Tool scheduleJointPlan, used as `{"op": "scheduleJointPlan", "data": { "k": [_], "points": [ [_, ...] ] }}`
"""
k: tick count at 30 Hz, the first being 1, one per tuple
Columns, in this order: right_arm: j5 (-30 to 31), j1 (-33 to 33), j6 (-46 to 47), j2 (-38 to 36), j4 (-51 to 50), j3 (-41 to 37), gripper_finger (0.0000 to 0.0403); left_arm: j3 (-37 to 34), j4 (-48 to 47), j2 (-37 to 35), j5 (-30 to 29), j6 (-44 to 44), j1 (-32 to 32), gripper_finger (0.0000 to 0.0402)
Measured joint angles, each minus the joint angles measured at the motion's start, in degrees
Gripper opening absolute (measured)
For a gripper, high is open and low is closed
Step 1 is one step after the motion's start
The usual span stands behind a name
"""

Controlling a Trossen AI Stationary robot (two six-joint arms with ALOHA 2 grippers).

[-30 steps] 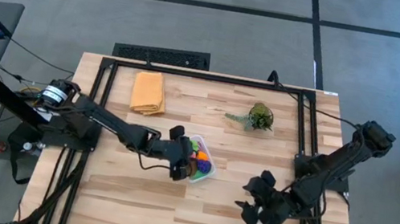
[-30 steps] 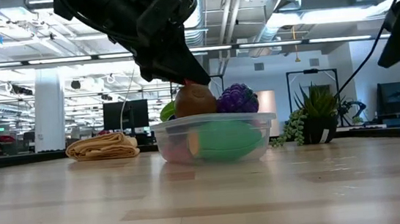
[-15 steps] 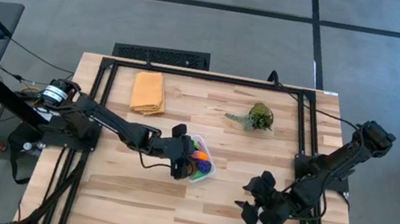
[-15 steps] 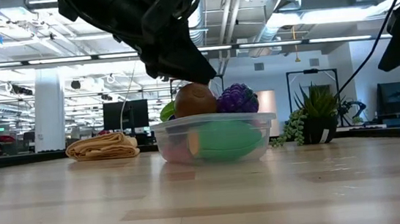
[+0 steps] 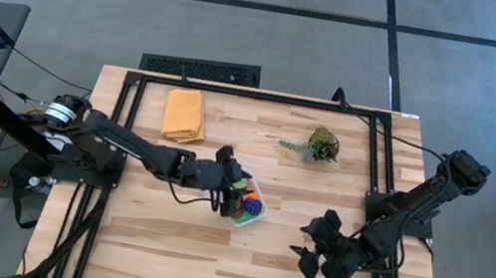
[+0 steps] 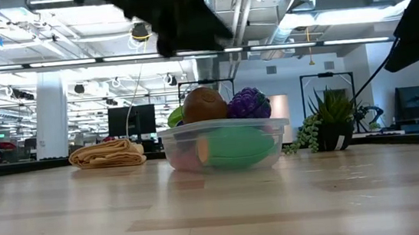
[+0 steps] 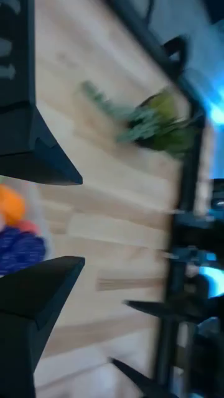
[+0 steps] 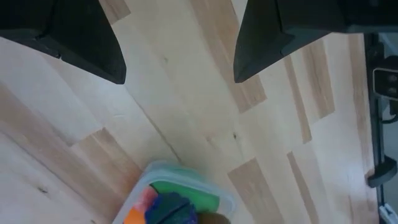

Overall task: Pick and placing Produce into tupperware
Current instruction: Return to Home Position

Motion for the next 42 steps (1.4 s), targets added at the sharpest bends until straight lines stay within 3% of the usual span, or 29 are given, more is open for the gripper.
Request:
{"op": "scheduleJointPlan", "data": {
  "k": [9, 16, 22, 26, 29, 34, 42],
  "points": [
    [-4.98, -4.24, -10.84, 0.0, -0.74, 0.02, 0.0322, 4.16, -2.87, -13.05, -1.95, 8.26, 0.08, 0.019],
    [-5.18, -9.01, -13.43, -1.95, -3.19, 1.78, 0.0322, 4.74, -6.85, -23.68, -2.45, 9.84, -0.25, 0.019],
    [-9.14, -10.92, -29.33, -6.39, -5.45, 7.12, 0.0322, 4.71, -20.45, -31.99, -9.09, 15.96, -0.19, 0.019],
    [-8.99, -12.27, -40.61, -9.75, -5.23, 10.75, 0.0322, 4.71, -30.81, -36.8, -10.36, 11.16, -0.24, 0.019],
    [-8.92, -13.96, -46.4, -12.46, -5.17, 13.1, 0.0322, 4.71, -37.94, -39.33, -6.19, 7.21, -0.19, 0.019],
    [-9.0, -16.96, -53.57, -18.58, -2.61, 14.27, 0.0322, 4.69, -46.04, -41.73, 11.09, 7.89, -0.28, 0.019],
    [-12.22, -22.97, -57.54, -29.59, 1.68, 8.87, 0.0322, 0.15, -42.86, -46.83, 13.24, 12.41, -0.23, 0.019]
  ]
}}
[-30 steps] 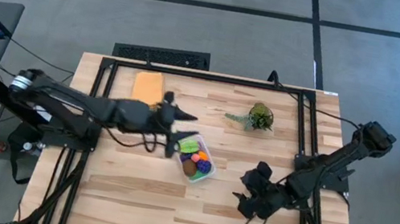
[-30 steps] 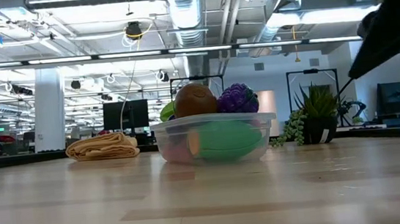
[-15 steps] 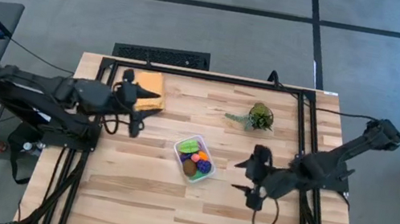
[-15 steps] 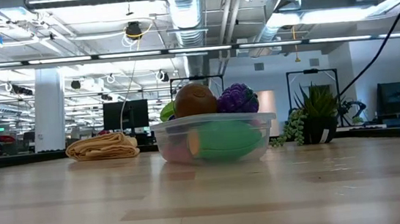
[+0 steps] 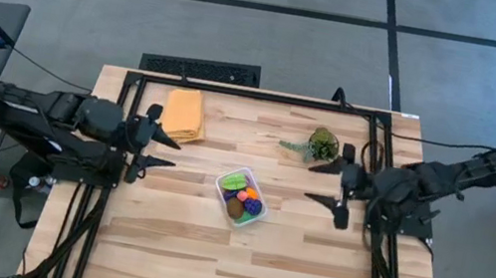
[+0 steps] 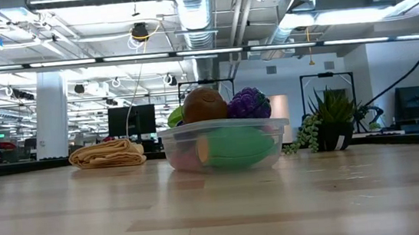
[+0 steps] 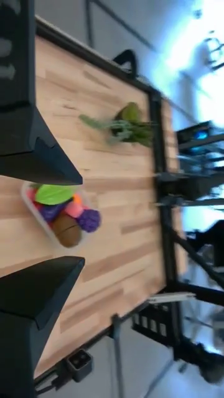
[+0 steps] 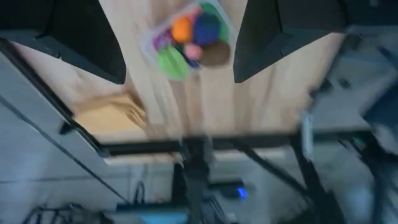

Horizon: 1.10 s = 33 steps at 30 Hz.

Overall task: Pick and placing Produce into tupperware
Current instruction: Return to Home Position

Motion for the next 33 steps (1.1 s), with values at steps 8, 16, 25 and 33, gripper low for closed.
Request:
{"op": "scheduleJointPlan", "data": {
  "k": [8, 16, 25, 33],
  "points": [
    [-7.69, -4.29, -0.16, -8.69, 21.63, -15.96, 0.0322, -13.53, 13.4, -14.08, 2.89, 2.88, 0.0, 0.019],
    [-10.24, -4.4, -0.56, -9.89, 40.9, -27.84, 0.0322, -31.35, 28.53, -31.92, 7.14, 2.46, 0.0, 0.019],
    [-18.7, -7.1, 0.86, -9.91, 55.91, -34.81, 0.0322, -42.27, 35.52, -43.99, 9.35, -0.36, 0.0, 0.019],
    [-19.2, -7.4, 1.49, -9.84, 65.29, -40.42, 0.0322, -46.76, 40.53, -44.3, 11.62, 1.98, 0.0, 0.019]
  ]
}}
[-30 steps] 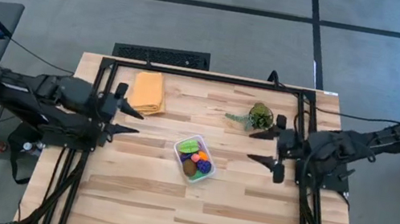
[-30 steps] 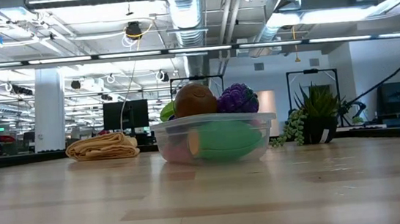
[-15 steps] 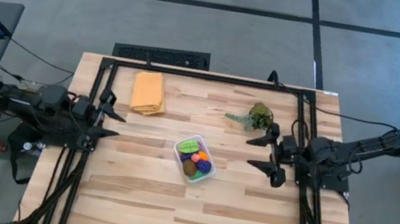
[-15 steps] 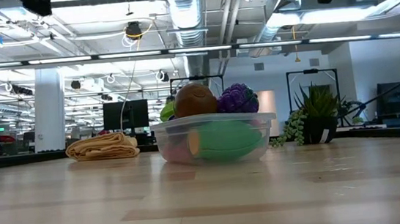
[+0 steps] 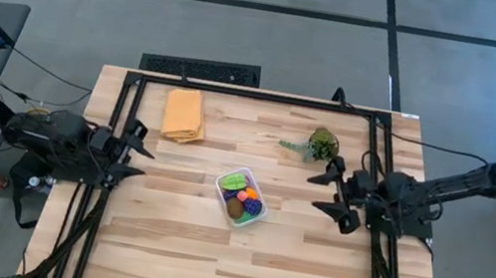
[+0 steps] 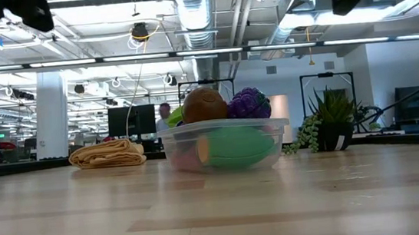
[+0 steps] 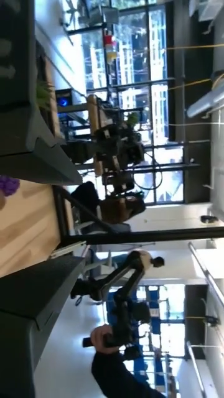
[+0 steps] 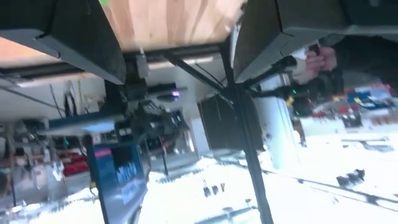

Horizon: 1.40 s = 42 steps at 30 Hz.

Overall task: Pick and placing Produce into tupperware
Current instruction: Return to Home Position

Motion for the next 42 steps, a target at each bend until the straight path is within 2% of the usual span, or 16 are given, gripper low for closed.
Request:
{"op": "scheduleJointPlan", "data": {
  "k": [4, 7, 13, 17, 23, 26, 37, 39, 42],
  "points": [
    [-0.54, 0.0, 0.27, -0.02, 8.89, -4.16, 0.0322, -2.91, 7.1, -0.02, 2.05, 0.84, 0.0, 0.019],
    [-0.57, 0.0, 1.39, 0.02, 11.85, -5.98, 0.0322, -5.55, 12.9, 0.02, 3.19, 2.08, 0.0, 0.019],
    [-0.85, -0.98, 1.64, 0.0, 13.93, -6.66, 0.0322, -10.41, 24.97, 0.08, 0.43, 4.69, 0.02, 0.019],
    [-2.32, -5.09, 4.2, 0.0, 13.81, -6.66, 0.0322, -10.37, 25.48, 0.07, -1.19, 5.65, 0.88, 0.019],
    [-11.71, -14.2, 9.4, 1.68, 14.34, -6.66, 0.0322, -10.39, 24.67, 0.07, -0.99, 4.88, 4.49, 0.019],
    [-15.41, -16.76, 10.48, 3.03, 14.87, -6.66, 0.0322, -10.39, 23.81, 0.07, 0.92, 2.92, 6.59, 0.019],
    [-16.62, -19.62, 9.7, 6.47, 14.99, -8.29, 0.0322, -10.44, 20.08, 0.09, 8.47, -2.5, 12.52, 0.019],
    [-17.44, -22.19, 10.99, 6.49, 17.3, -8.99, 0.0322, -10.44, 20.55, 0.09, 9.37, -2.87, 13.72, 0.019],
    [-22.4, -26.12, 11.71, 6.43, 25.24, -10.19, 0.0322, -10.46, 21.75, 0.07, 11.3, -3.57, 15.36, 0.019]
  ]
}}
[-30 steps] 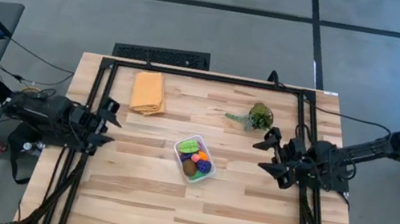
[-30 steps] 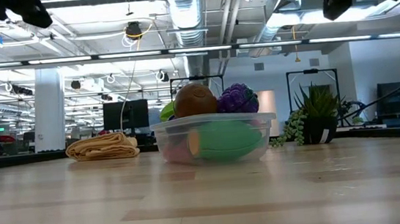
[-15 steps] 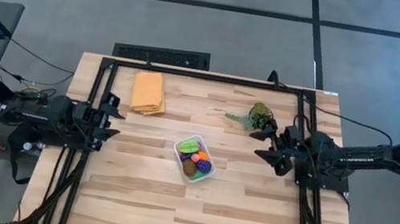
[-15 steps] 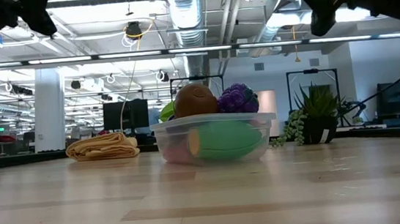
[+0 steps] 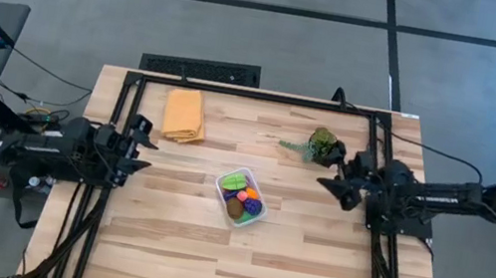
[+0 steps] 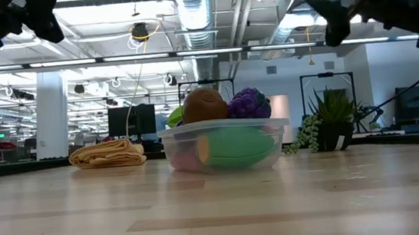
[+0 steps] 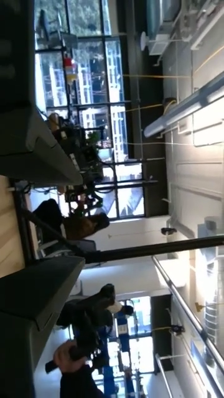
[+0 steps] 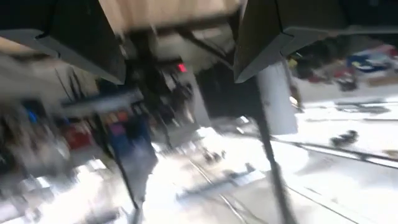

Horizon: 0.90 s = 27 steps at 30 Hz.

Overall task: Pick and placing Produce into tupperware
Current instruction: Return to Home Position

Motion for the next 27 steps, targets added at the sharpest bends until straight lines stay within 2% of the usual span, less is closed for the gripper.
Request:
{"op": "scheduleJointPlan", "data": {
  "k": [4, 8, 14, 27],
  "points": [
    [-7.28, -4.39, 2.77, -0.53, 9.66, -2.39, 0.0322, 0.0, -0.06, -0.03, 2.94, -3.08, 1.55, 0.019],
    [-12.06, -6.12, 4.63, -4.33, 8.73, -2.46, 0.0322, -0.02, -0.34, -0.03, 6.38, -6.48, 1.86, 0.019],
    [-10.69, -5.2, -0.05, -11.28, 5.27, -2.46, 0.0322, -0.04, -0.16, -0.03, 7.64, -9.33, 1.86, 0.019],
    [-8.45, -1.83, -3.35, -31.76, -13.56, -2.46, 0.0322, -0.09, 1.14, -0.03, 6.83, -9.25, 1.86, 0.019]
  ]
}}
